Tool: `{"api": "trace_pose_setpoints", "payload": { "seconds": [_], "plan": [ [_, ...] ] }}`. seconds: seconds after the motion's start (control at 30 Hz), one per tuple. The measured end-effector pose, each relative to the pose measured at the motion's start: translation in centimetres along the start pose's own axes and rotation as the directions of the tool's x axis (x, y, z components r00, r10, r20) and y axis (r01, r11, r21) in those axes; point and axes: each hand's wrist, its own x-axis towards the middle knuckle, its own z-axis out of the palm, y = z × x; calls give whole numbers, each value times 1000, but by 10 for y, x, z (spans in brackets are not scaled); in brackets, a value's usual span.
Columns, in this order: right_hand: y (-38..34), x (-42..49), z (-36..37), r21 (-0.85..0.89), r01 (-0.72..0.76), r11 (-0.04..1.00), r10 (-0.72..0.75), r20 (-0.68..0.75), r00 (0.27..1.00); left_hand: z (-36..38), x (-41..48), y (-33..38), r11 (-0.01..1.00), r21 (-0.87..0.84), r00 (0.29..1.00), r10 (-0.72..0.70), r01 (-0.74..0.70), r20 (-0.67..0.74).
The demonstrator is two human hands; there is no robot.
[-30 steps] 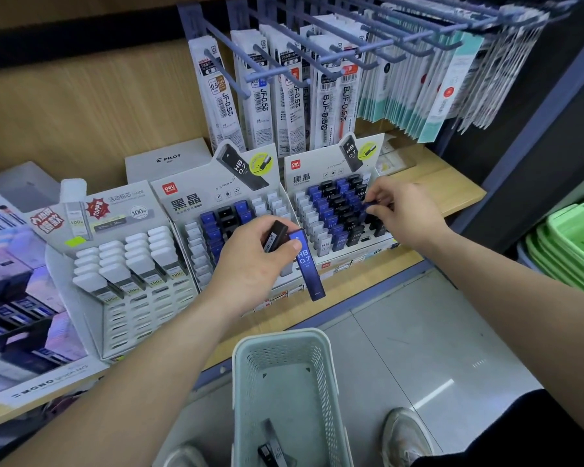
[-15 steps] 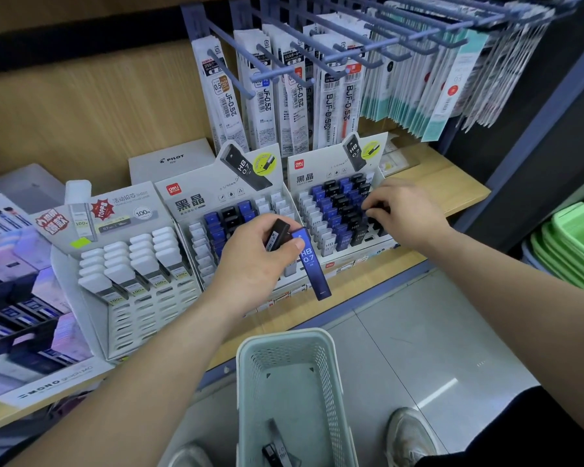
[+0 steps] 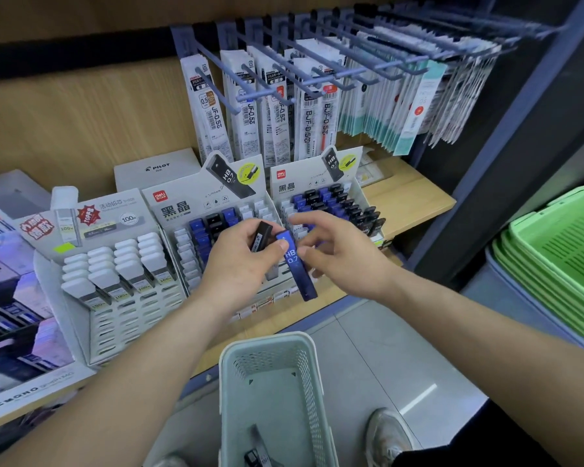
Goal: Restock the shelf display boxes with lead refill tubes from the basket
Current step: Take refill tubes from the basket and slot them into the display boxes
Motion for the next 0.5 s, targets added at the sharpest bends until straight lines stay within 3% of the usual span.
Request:
{"api": "trace_pose_setpoints", "payload": {
  "seconds": [0.3, 0.4, 0.5],
  "plan": [
    [-18, -16, 15, 38, 40, 998, -39, -31, 999, -15, -17, 5, 998, -62, 999, -24, 26, 36],
    [-26, -19, 15, 167, -1, 986, 13, -71, 997, -27, -23, 7, 984, -159, 995, -78, 86, 55],
    [-27, -17, 12, 317, -57, 947, 91, -95, 991, -42, -29, 3, 989, -129, 995, -70, 79, 68]
  ]
}}
